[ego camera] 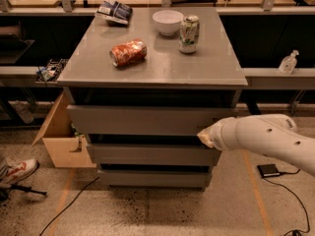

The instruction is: Close top drawer

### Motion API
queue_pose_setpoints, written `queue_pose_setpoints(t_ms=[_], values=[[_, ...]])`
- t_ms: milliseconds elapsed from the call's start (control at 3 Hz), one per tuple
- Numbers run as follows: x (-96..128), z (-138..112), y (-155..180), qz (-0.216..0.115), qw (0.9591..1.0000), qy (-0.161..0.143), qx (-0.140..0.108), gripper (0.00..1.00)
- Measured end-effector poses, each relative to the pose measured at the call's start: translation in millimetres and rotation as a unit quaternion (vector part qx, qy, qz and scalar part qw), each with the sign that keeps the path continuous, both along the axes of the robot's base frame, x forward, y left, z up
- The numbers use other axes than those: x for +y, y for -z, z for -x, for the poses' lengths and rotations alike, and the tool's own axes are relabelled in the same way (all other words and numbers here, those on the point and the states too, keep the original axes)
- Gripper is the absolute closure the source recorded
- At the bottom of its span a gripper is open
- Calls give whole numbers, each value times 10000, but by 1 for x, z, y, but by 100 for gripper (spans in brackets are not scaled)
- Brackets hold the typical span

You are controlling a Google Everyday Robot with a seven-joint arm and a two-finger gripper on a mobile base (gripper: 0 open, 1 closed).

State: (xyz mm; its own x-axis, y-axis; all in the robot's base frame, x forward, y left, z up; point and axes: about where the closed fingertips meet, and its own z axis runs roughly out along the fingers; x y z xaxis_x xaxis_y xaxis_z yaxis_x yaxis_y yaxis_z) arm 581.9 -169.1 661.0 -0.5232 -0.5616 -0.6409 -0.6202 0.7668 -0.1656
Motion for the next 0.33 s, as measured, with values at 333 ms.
queue_pose_setpoints(t_ms=[333], values=[[-39,21,1,127,9984,451,305,100]])
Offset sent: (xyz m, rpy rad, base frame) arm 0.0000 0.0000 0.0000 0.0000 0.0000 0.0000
